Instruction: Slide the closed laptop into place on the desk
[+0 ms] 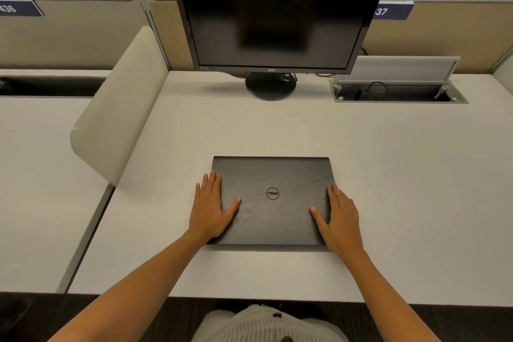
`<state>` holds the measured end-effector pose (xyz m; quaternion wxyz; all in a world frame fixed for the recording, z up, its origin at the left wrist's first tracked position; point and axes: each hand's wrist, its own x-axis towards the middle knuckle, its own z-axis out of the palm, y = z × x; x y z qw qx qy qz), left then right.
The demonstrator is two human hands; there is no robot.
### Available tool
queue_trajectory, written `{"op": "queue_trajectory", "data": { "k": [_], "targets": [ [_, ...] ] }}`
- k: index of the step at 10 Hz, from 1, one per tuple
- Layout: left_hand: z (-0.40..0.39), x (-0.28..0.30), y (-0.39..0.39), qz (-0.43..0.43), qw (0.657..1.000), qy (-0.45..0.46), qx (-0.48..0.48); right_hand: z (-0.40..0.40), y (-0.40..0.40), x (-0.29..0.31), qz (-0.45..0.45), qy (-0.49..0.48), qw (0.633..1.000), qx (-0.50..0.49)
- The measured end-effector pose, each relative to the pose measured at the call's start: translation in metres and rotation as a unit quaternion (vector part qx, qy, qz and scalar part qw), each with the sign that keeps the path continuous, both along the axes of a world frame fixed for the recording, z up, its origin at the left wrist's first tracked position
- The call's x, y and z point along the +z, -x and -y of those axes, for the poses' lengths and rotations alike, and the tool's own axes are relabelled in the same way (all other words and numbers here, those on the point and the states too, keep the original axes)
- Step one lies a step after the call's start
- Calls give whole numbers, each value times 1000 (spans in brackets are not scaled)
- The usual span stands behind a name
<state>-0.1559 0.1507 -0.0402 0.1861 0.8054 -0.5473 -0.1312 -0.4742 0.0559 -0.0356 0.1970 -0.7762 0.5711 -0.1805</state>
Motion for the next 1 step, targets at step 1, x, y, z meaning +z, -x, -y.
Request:
{"op": "queue_trajectory", "data": {
  "k": [1],
  "targets": [
    [23,16,0,1,1000,27,-7,23,-15,18,37,-4,999,-8]
  ]
}}
